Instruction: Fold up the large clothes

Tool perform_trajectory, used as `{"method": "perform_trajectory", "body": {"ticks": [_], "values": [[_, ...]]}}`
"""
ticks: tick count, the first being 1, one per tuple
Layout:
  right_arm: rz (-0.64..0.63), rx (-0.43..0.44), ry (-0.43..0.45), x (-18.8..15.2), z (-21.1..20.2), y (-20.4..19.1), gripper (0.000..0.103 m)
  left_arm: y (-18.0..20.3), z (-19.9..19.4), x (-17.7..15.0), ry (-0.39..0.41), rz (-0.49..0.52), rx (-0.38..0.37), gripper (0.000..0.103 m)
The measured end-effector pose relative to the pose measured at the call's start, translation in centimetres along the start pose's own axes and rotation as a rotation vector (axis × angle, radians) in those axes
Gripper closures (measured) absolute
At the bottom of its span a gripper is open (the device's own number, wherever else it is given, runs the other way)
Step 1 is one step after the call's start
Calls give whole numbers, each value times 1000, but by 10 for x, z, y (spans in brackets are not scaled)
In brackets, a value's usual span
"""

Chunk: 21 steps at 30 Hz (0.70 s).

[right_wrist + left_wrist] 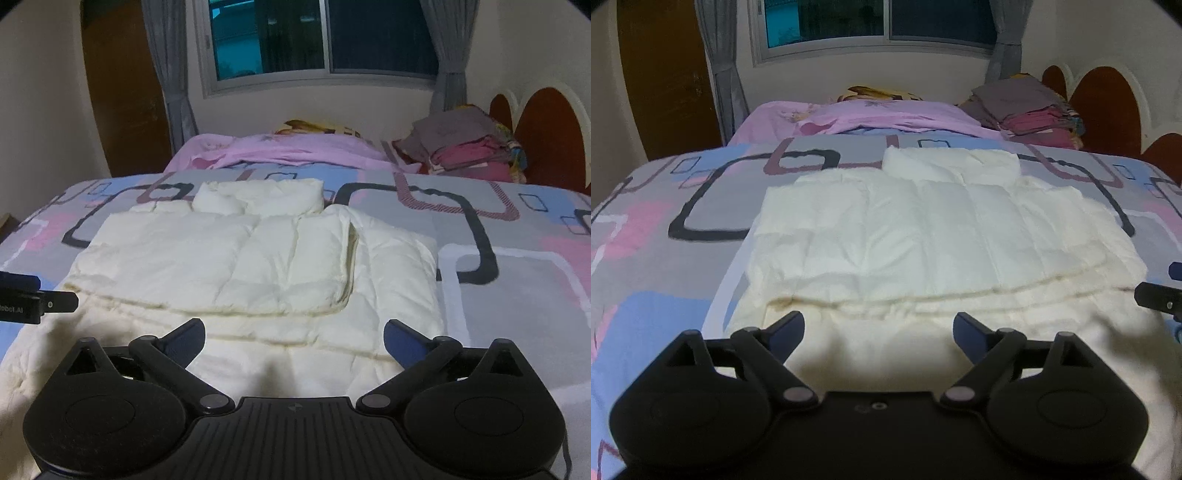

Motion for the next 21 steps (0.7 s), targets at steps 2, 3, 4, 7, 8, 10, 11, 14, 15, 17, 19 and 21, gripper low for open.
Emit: {"method": "perform_trajectory", "body": {"ticks": [2, 3, 4, 7, 8, 10, 11, 14, 15, 17, 19, 21], "values": [[-6, -8, -9, -10, -12, -8, 1, -10, -11, -11, -2, -5, -15, 15], [-11, -12, -15, -16, -18, -12, 1, -16, -17, -17, -3, -8, -18, 15], [-20, -21, -19, -22, -24, -16, 1, -23, -22, -23, -3, -11, -21, 15], [-46, -48, -40, -43, -40, -27, 1, -43, -40, -42, 0, -21, -25, 14], [-52, -60, -49, -51, -45, -30, 1, -51, -45, -48, 0, -24, -23, 13], [-52, -93, -72, -66, -54, -31, 1, -65, -54, -60, -2, -41, -19, 12], [-49, -108, -80, -73, -58, -31, 1, -73, -58, -66, -5, -52, -15, 12], [-41, -159, -112, -96, -71, -24, 1, -95, -68, -86, -19, -86, -8, 12], [-37, -173, -123, -103, -75, -22, 1, -102, -70, -93, -25, -98, -3, 11], [-22, -204, -140, -116, -83, -14, 1, -115, -75, -106, -38, -123, -2, 11], [-3, -226, -155, -128, -91, -6, 1, -127, -78, -119, -58, -152, -8, 11], [20, -237, -171, -140, -97, 0, 1, -134, -79, -132, -79, -172, -21, 11]]}}
Point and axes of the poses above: each gripper's, at about its wrist camera, not at the fingertips, and z roughly the way its jaws point, y to its right, x to its top, the point moved 1 cm from there along z, roughly the way its jaws point, and after that the axes turned 4 degrees about -z, right-handed, at the moved point
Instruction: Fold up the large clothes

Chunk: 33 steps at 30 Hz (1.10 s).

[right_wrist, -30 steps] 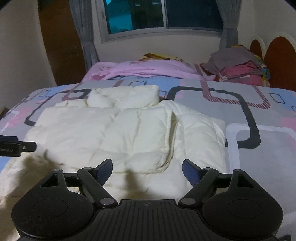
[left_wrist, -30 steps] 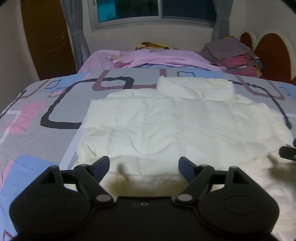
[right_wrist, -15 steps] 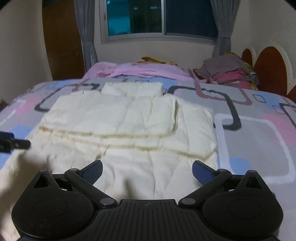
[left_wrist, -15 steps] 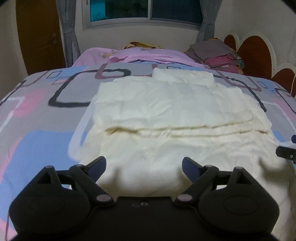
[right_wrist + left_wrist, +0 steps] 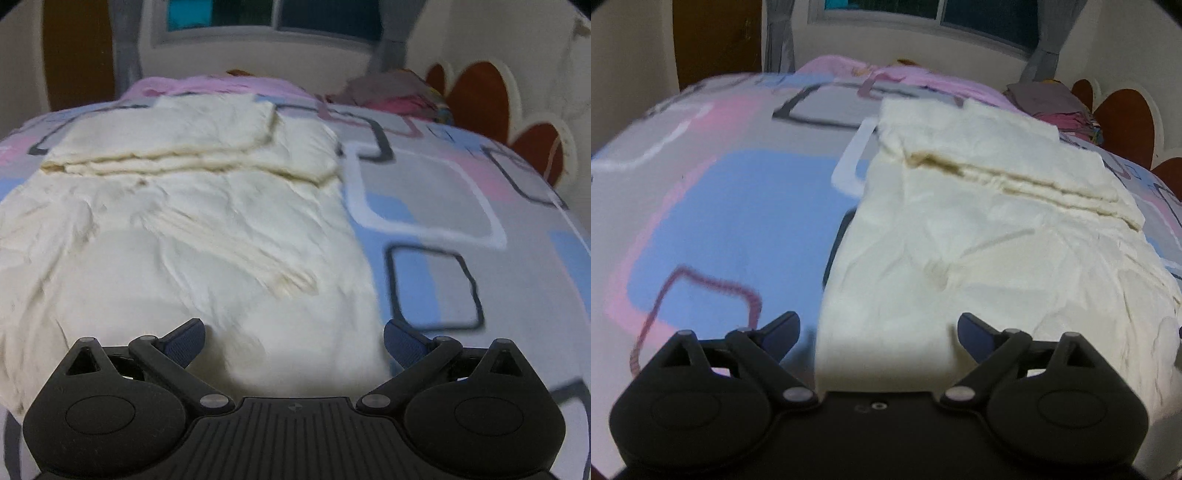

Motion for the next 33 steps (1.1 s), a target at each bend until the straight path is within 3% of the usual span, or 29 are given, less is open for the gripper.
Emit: {"method": "perform_trajectory", "body": {"ticks": [9, 14, 16, 17, 20, 21, 22, 24, 26, 33], "values": [[78, 10, -45, -33, 2, 8, 1, -22, 6, -35, -32, -48, -2, 7], [193, 82, -82, -41, 8, 17, 1, -28, 7, -45, -25, -68, -39, 8], [225, 110, -84, -42, 8, 19, 2, -28, 7, -46, -23, -71, -58, 15], [215, 114, -81, -42, 8, 17, 7, -28, 6, -46, -20, -70, -66, 19], [200, 150, -74, -37, 5, 12, 29, -26, 3, -46, -14, -71, -105, 48], [198, 158, -75, -36, 4, 11, 33, -25, 3, -46, -23, -78, -132, 68], [202, 166, -75, -35, 4, 10, 43, -24, 2, -45, -36, -90, -151, 79], [225, 192, -73, -33, 2, 11, 66, -21, 1, -44, -42, -89, -153, 88], [234, 199, -67, -30, -1, 11, 73, -19, -2, -42, -36, -85, -165, 93], [251, 228, -43, -15, -15, 16, 78, -19, -23, -20, 14, -110, -230, 97]]}}
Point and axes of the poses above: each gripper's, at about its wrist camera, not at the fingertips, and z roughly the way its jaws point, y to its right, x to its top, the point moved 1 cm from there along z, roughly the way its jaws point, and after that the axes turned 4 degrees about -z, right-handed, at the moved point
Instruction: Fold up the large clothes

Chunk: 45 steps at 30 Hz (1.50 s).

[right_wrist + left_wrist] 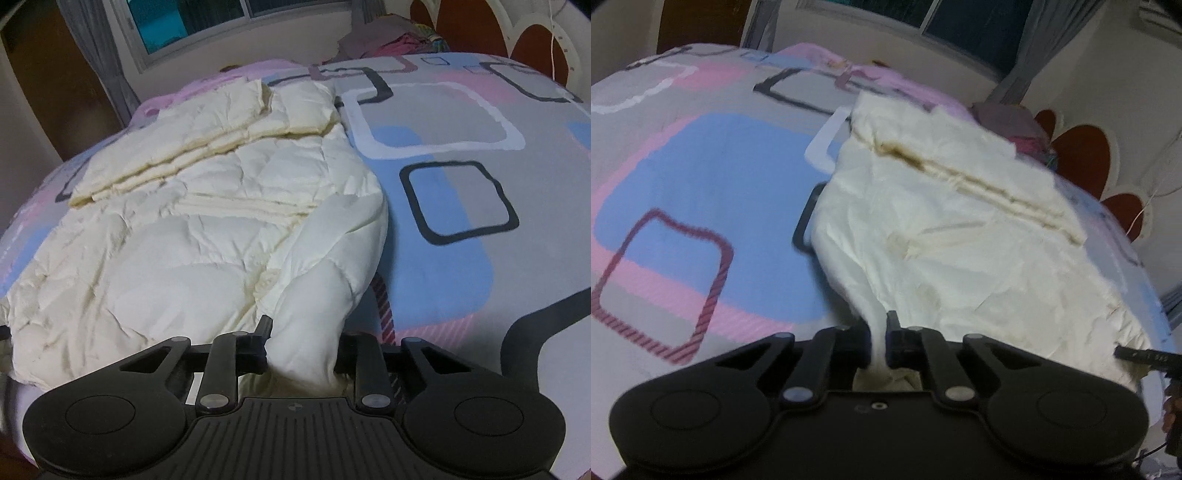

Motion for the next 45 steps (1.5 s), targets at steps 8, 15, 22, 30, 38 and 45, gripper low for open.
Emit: {"method": "perform_trajectory", "body": {"ticks": [8, 15, 22, 30, 38, 45], "values": [[8, 75, 59, 46, -13, -4, 78, 29, -5, 49, 90, -1, -68, 98], [55, 149, 135, 121, 0, 2, 80, 52, 12, 109, 177, -36, -93, 98], [83, 172, 176, 207, 46, 11, 81, 64, 56, 175, 240, -79, -60, 98], [94, 160, 159, 290, 125, 20, 81, 70, 125, 242, 272, -113, 45, 98], [156, 111, 103, 326, 198, 34, 80, 70, 188, 280, 233, -114, 150, 98], [223, 77, 113, 336, 226, 37, 68, 69, 235, 291, 181, -73, 212, 96]]}}
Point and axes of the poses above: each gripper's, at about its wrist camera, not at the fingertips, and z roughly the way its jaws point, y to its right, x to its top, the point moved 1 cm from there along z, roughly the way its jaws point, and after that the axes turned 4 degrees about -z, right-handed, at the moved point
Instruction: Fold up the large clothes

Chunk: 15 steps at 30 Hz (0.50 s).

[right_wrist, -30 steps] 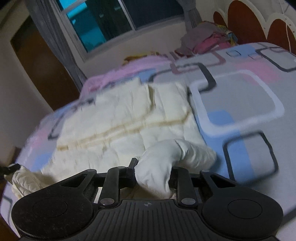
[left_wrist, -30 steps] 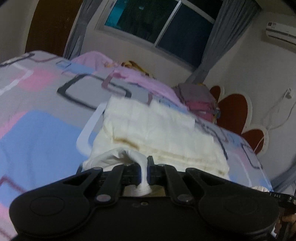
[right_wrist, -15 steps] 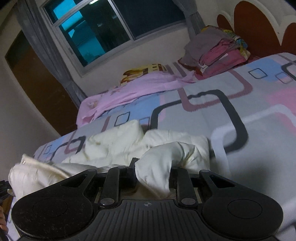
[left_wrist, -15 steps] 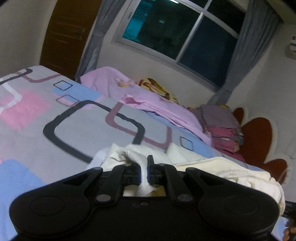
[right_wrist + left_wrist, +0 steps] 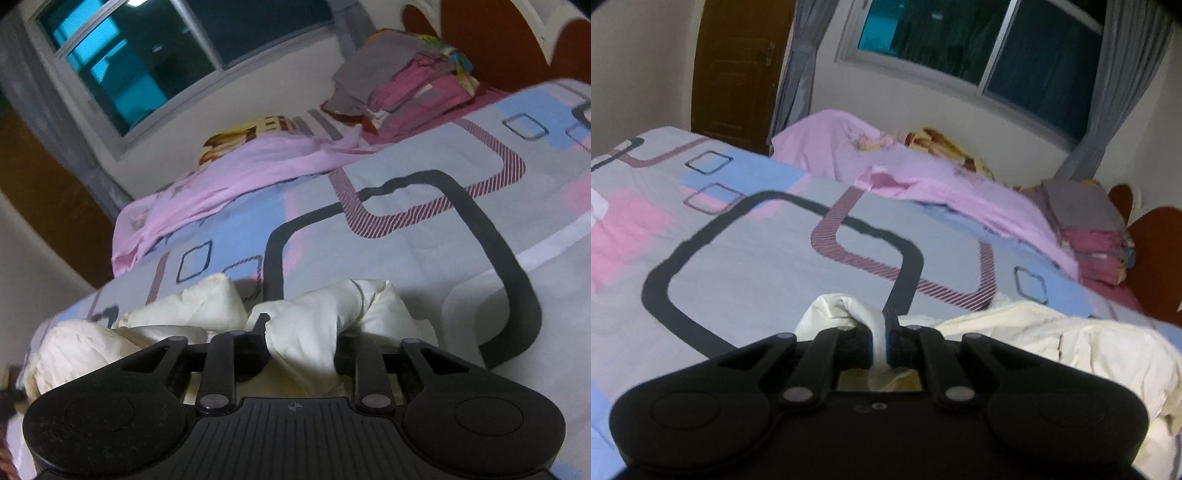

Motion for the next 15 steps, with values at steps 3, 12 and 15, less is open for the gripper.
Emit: {"method": "perform_trajectory", "body": {"ticks": [3, 12, 15], "values": [[45, 9, 26, 6, 1, 4, 56, 0, 14, -2, -15, 30, 14, 93], [136, 37, 168, 22, -29, 11, 4, -10, 4, 7, -12, -5, -66, 84], [145, 32, 211, 28, -40, 14, 3, -14, -8, 9, 27, -8, -54, 45]]}}
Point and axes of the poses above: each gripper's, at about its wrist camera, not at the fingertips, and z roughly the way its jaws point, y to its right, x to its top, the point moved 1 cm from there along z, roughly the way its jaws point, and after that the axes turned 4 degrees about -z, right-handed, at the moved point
